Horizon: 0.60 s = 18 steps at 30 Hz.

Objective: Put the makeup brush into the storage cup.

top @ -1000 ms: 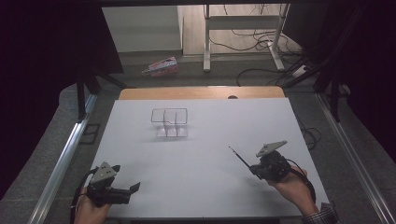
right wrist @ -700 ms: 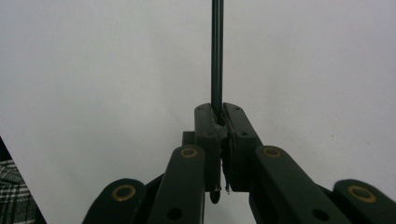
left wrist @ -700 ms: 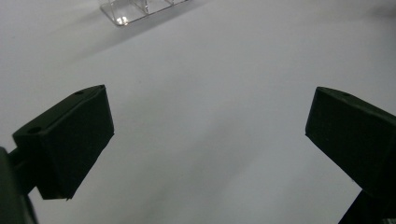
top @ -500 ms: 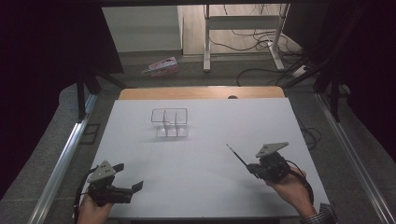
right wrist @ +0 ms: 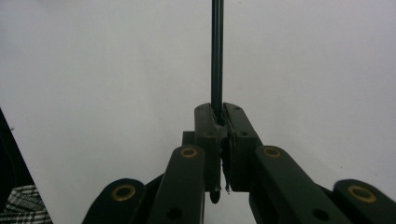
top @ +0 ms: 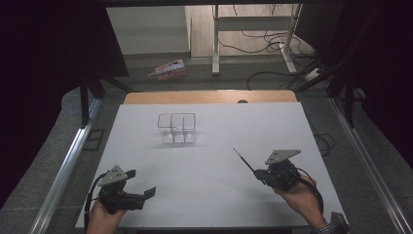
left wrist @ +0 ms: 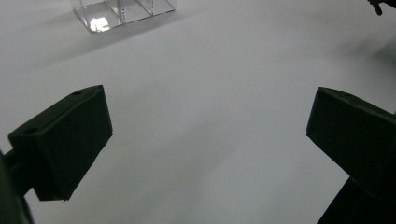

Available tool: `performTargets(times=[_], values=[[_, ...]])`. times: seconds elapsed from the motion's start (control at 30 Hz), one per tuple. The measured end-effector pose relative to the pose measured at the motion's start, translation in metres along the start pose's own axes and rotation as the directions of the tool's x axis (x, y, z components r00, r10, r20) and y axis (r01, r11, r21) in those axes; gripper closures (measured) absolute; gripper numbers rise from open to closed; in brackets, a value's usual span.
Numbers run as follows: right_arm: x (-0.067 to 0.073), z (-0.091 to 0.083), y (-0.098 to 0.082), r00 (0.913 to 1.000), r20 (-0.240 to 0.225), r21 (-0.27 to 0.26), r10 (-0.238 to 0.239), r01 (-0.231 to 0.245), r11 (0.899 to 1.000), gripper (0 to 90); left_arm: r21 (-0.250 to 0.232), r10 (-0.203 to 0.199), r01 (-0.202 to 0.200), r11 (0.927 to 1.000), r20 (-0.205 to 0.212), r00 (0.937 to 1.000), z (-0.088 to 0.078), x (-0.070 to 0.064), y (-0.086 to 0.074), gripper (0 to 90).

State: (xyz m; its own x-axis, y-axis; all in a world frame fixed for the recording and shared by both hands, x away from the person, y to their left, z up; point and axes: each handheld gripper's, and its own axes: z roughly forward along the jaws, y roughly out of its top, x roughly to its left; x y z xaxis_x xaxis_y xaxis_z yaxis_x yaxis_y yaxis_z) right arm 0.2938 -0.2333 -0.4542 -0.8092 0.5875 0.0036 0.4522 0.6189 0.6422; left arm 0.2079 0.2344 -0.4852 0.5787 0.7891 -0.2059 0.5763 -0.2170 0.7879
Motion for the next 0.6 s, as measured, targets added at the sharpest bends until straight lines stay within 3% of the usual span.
performTargets(times=[0.6], values=[[0.014, 0.005, 0.010, 0.9994, -0.033, -0.048, -0.013, 0.012, 0.999, 85.4, -0.065, -0.048, 0.055, 0.9964, 0.107, 0.9931, 0.009, 0.000, 0.013, 0.0]])
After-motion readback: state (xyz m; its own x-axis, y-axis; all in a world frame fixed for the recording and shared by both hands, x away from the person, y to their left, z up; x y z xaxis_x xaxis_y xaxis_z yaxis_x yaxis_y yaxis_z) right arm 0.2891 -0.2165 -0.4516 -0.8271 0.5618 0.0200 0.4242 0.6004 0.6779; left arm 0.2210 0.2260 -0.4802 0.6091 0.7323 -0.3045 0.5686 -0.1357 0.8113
